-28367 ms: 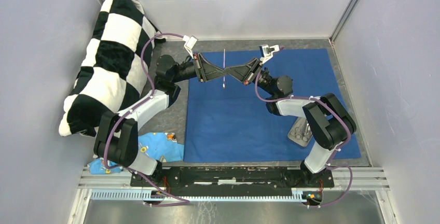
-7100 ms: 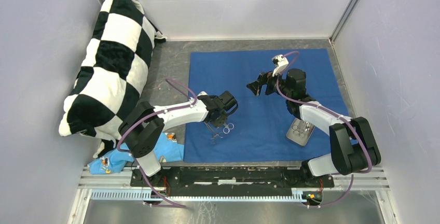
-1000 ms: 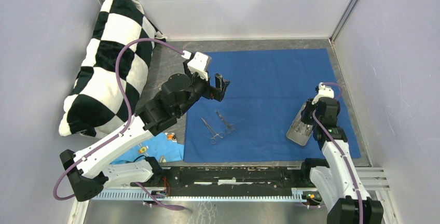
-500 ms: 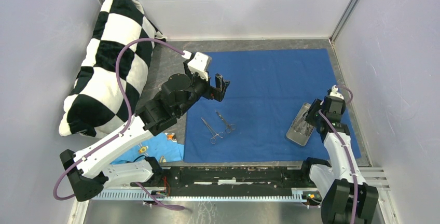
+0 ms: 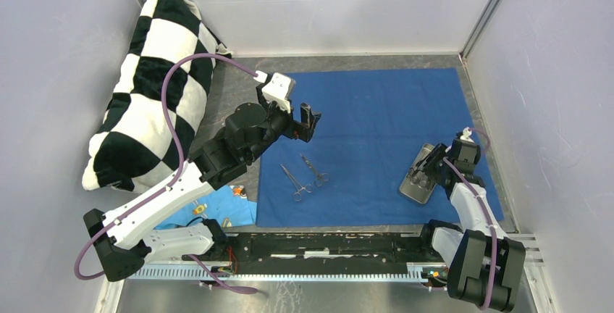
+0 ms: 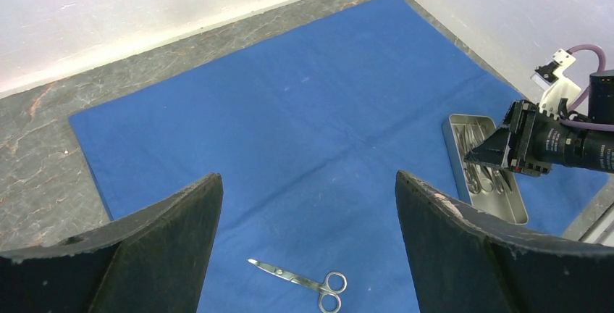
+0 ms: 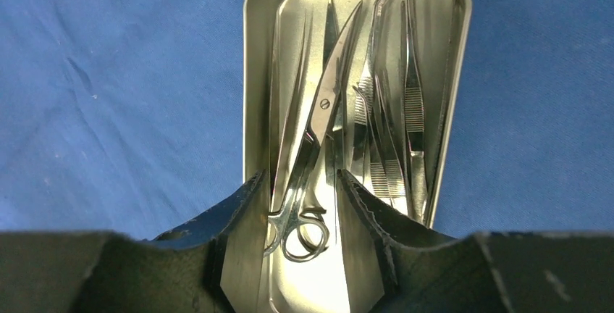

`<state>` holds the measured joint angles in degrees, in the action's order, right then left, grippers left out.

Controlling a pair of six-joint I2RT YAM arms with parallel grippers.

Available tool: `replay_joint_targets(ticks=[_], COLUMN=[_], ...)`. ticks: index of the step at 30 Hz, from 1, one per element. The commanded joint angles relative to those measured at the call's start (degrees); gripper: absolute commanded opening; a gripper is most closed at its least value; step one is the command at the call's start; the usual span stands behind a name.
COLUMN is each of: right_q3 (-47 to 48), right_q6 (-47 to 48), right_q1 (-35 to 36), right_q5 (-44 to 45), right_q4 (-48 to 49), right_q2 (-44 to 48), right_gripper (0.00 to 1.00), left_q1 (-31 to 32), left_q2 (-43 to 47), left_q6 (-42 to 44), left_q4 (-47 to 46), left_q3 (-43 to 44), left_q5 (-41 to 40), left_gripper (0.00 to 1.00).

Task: Open and lay out the surgical kit
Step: Pick up the medical item from the container.

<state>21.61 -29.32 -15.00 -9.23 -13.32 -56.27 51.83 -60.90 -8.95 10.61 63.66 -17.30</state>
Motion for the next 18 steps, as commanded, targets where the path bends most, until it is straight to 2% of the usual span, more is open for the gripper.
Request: replay_joint_targets(ticks=[1, 14, 18], right_q3=[-1.25, -5.3, -6.59], right_q6=[-2.72, -8.65, -10.61], right_q1=[-0.56, -0.99, -1.28], right_q5=[-2.52, -5.03, -5.53], right_q4=[5.64, 11.79, 12.91], right_q2=[-0.76, -3.53, -3.87], right_gripper=[0.45, 0.36, 0.3], left_q1=[0.02, 0.02, 0.07], left_q2=[0.29, 0.41, 0.43], left_q6=[1.38, 1.13, 1.11], left_q4=[-1.81, -1.82, -1.89], left_q3=[-0.11, -0.11, -0.2], left_q5=[1.19, 1.46, 1.47], left_gripper=[0.94, 0.94, 0.93])
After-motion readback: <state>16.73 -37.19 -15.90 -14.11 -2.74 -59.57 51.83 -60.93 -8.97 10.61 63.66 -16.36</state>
